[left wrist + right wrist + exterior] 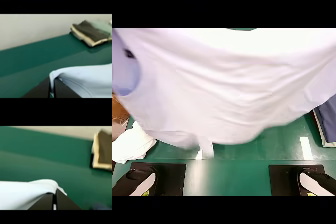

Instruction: Fold the shirts.

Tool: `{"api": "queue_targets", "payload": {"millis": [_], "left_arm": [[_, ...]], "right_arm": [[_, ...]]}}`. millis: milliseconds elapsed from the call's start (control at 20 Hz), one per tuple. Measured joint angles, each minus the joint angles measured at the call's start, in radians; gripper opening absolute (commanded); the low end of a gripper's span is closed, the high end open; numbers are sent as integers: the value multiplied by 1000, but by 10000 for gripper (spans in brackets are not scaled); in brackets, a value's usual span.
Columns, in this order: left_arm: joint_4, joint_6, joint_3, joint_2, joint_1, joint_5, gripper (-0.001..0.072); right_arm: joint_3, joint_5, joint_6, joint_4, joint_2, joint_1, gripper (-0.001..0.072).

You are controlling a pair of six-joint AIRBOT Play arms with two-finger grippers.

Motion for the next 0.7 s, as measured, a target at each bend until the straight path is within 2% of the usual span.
{"api": "queue_targets", "payload": {"millis": [150,350,400,450,500,550,700], "left_arm": [[51,-8,-117,-151,1,-24,28],[49,-14,-295,-381,1,66,30],[48,-14,-321,-443,4,95,112],[47,-14,-338,-496,9,116,415],[47,-15,-352,-546,18,137,593],[44,-16,-360,-578,30,152,590],[21,-18,-362,-635,90,145,587]], "right_arm": [[-93,33,9,0,-139,0,12],[-189,40,11,4,-359,12,15],[-197,30,11,5,-412,18,15],[-198,23,10,5,-466,24,26],[-187,18,9,6,-513,30,206],[-169,10,8,10,-554,32,436],[-93,19,5,60,-652,28,447]]}}
